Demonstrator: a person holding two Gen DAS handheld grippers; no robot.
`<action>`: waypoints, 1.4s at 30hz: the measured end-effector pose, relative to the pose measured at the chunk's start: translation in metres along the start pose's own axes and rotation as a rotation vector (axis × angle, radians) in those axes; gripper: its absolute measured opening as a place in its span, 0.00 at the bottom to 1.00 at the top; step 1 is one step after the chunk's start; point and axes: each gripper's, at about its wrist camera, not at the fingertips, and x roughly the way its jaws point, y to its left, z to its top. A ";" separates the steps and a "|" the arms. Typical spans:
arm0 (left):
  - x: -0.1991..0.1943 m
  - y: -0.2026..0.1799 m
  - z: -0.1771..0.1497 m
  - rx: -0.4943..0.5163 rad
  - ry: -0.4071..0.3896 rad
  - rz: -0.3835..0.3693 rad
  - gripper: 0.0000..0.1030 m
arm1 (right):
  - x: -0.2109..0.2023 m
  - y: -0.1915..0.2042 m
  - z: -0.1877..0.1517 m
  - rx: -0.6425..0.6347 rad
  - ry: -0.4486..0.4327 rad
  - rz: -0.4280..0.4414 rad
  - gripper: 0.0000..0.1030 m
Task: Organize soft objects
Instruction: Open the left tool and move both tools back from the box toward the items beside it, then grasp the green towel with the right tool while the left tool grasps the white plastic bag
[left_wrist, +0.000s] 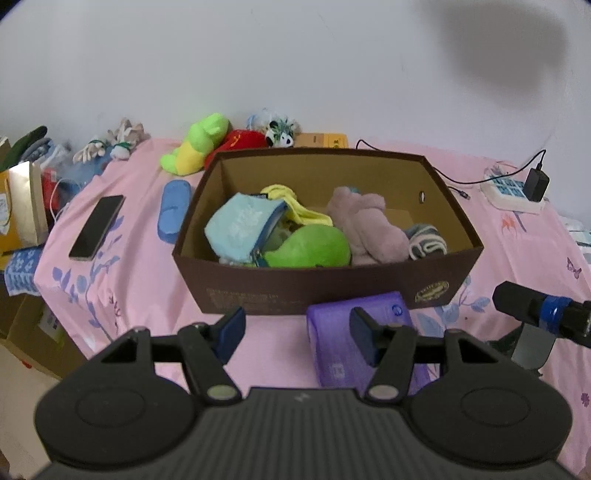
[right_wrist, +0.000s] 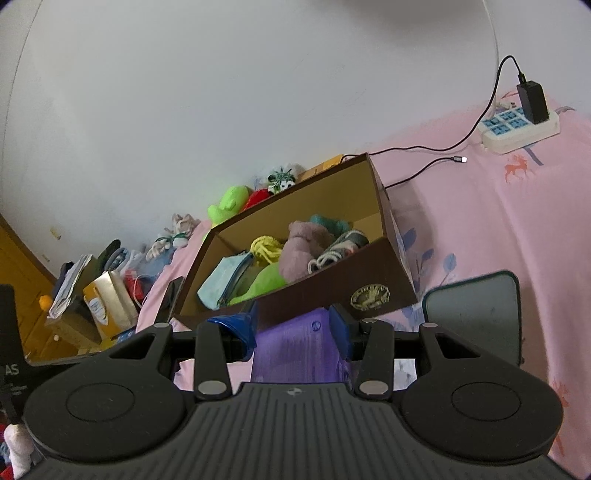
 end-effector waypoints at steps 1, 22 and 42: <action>0.000 -0.002 -0.002 -0.003 0.005 0.003 0.59 | -0.001 -0.001 -0.001 -0.001 0.003 0.007 0.26; -0.005 -0.032 -0.039 -0.005 0.089 -0.011 0.59 | -0.044 -0.020 -0.045 -0.163 0.081 0.029 0.26; 0.010 -0.093 -0.055 0.099 0.150 -0.085 0.59 | -0.071 -0.076 -0.057 -0.091 0.062 -0.118 0.26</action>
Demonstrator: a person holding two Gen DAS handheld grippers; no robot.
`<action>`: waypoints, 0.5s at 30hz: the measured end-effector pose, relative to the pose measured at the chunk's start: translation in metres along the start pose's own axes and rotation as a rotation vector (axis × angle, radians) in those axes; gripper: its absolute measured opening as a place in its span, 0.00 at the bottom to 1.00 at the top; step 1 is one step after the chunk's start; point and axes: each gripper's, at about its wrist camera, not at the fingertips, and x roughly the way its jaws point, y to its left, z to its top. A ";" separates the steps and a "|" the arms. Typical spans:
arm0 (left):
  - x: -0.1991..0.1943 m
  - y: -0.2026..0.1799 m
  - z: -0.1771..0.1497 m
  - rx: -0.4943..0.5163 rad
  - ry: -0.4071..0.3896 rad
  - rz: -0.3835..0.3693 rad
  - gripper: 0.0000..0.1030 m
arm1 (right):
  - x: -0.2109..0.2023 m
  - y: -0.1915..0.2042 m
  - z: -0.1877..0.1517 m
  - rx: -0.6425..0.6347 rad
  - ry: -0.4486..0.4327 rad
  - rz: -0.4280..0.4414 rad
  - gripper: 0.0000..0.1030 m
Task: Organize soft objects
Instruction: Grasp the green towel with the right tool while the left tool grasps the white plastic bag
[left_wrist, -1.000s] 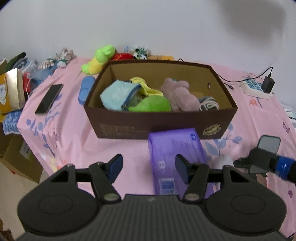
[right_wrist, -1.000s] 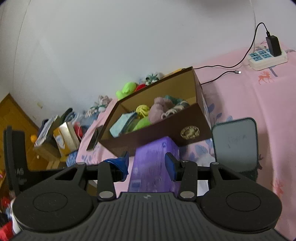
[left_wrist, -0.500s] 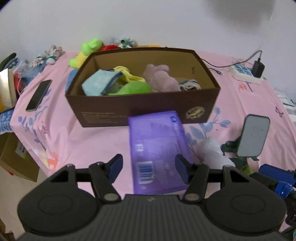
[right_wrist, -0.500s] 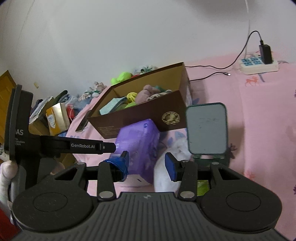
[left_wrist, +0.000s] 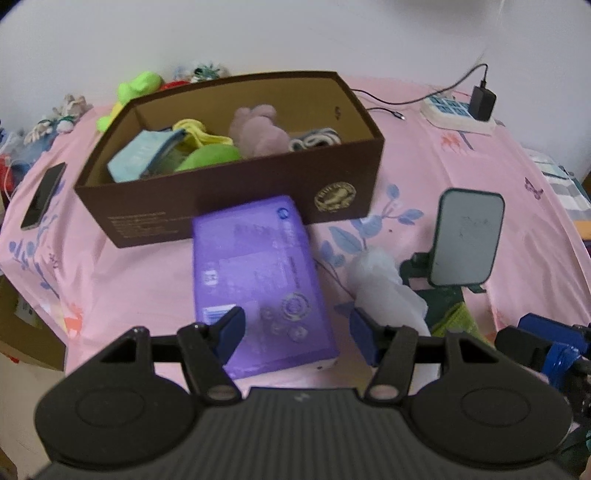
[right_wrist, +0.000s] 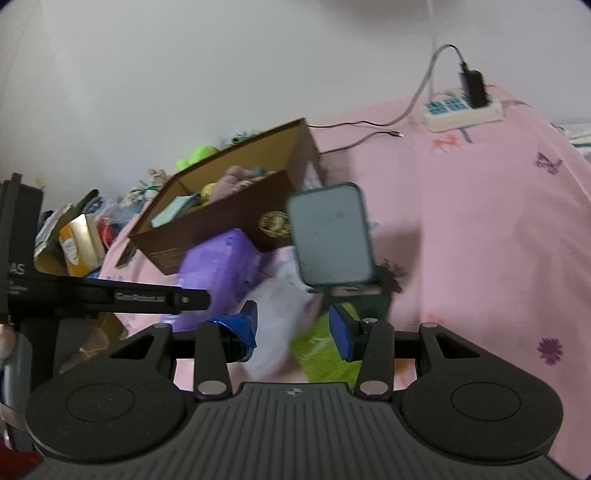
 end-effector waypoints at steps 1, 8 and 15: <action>0.001 -0.002 -0.001 0.003 0.003 -0.002 0.59 | 0.000 -0.004 -0.001 0.007 0.003 -0.008 0.26; 0.004 -0.014 -0.006 0.028 0.008 -0.086 0.60 | 0.005 -0.028 -0.007 0.079 0.034 -0.045 0.26; 0.010 -0.038 -0.009 0.092 -0.006 -0.149 0.61 | 0.013 -0.034 -0.010 0.099 0.061 -0.032 0.26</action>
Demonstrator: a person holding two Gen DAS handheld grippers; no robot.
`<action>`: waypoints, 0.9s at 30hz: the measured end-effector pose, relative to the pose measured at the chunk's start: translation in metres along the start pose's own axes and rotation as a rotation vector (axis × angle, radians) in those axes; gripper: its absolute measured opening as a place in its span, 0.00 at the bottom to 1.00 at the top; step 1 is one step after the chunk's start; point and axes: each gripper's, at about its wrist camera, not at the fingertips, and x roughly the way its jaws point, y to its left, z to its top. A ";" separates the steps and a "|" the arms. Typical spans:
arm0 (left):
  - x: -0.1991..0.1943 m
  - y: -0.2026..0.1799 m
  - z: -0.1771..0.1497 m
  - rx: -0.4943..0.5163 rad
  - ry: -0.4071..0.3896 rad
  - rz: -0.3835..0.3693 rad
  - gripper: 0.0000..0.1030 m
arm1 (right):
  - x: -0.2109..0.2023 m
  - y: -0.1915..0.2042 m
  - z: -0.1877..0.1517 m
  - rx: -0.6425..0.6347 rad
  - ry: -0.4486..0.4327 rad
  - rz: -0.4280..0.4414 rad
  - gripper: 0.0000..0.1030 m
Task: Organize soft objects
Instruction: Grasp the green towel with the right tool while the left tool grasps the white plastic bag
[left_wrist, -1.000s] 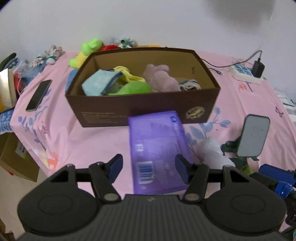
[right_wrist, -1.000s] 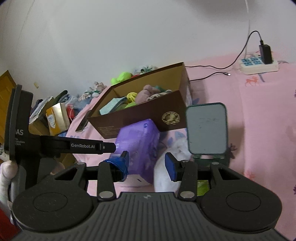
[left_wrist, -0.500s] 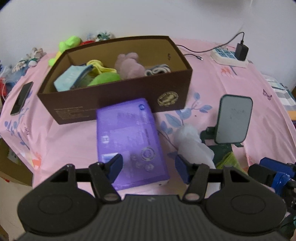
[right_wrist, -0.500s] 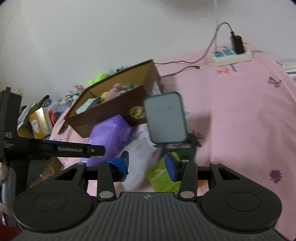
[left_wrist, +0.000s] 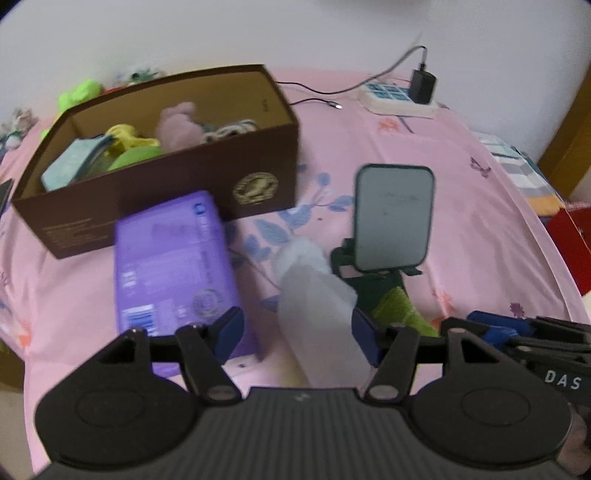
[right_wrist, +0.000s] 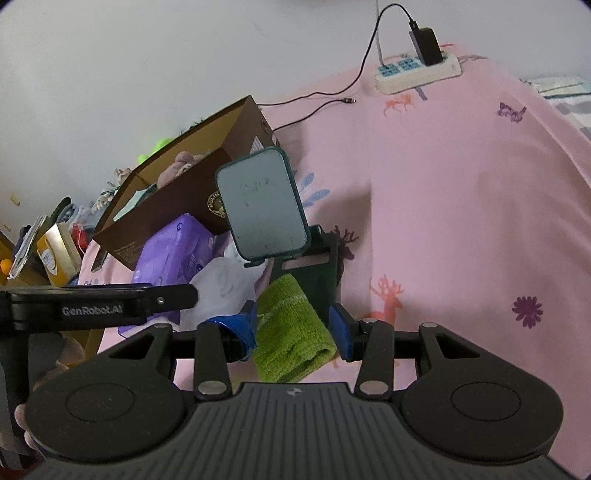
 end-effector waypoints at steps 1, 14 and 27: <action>0.002 -0.003 0.000 0.012 0.000 -0.001 0.62 | 0.000 0.000 0.000 0.000 0.000 0.002 0.26; 0.030 -0.006 -0.007 0.030 0.025 -0.024 0.64 | 0.009 -0.007 0.002 -0.019 0.008 0.005 0.26; 0.035 -0.001 -0.015 0.043 0.012 0.021 0.37 | 0.031 0.000 -0.005 -0.072 0.003 0.041 0.27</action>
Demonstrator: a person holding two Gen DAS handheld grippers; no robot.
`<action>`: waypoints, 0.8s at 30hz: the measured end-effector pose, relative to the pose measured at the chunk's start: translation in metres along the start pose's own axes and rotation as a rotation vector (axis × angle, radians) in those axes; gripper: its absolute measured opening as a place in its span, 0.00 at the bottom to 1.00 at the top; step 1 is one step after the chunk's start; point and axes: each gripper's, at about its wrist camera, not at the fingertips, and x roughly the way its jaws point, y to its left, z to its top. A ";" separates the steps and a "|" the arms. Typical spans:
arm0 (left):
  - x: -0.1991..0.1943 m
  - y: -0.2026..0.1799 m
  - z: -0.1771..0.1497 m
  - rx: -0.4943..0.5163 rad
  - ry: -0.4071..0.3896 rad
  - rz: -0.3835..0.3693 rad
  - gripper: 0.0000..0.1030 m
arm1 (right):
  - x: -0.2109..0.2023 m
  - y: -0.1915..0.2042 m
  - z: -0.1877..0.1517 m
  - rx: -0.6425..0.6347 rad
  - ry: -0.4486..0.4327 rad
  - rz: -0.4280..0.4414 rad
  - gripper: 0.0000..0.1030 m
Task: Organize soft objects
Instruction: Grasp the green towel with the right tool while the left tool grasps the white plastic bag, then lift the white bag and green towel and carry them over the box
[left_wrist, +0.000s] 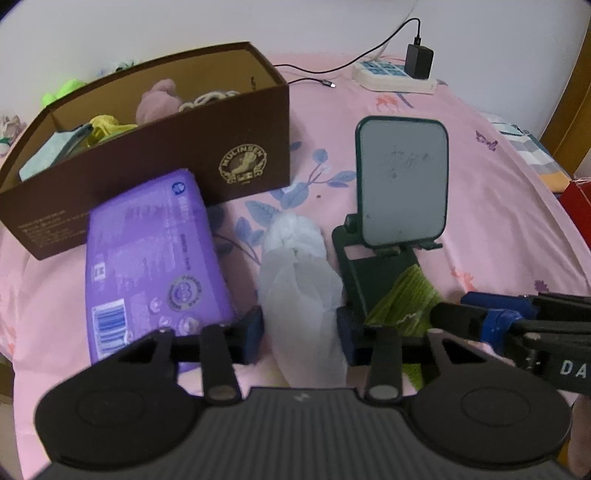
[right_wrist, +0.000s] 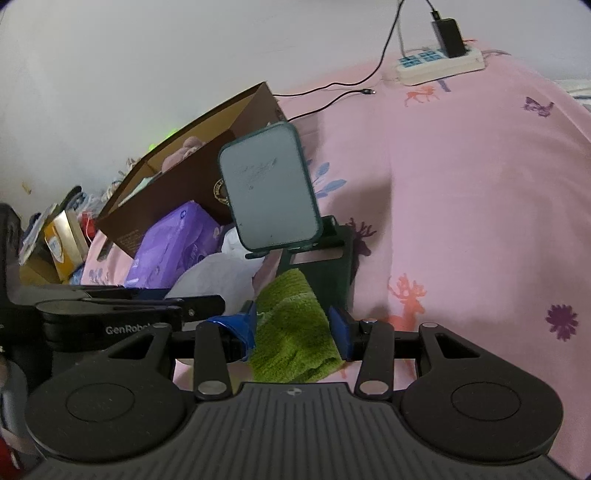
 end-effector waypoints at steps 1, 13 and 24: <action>0.000 0.000 0.000 0.001 -0.004 0.000 0.34 | 0.003 0.002 -0.001 -0.012 0.002 -0.003 0.29; -0.006 0.005 0.000 -0.019 -0.022 -0.058 0.18 | 0.008 0.005 -0.005 -0.096 0.036 -0.018 0.18; -0.042 0.021 0.000 -0.051 -0.079 -0.105 0.18 | -0.007 -0.010 -0.002 0.003 0.016 0.025 0.06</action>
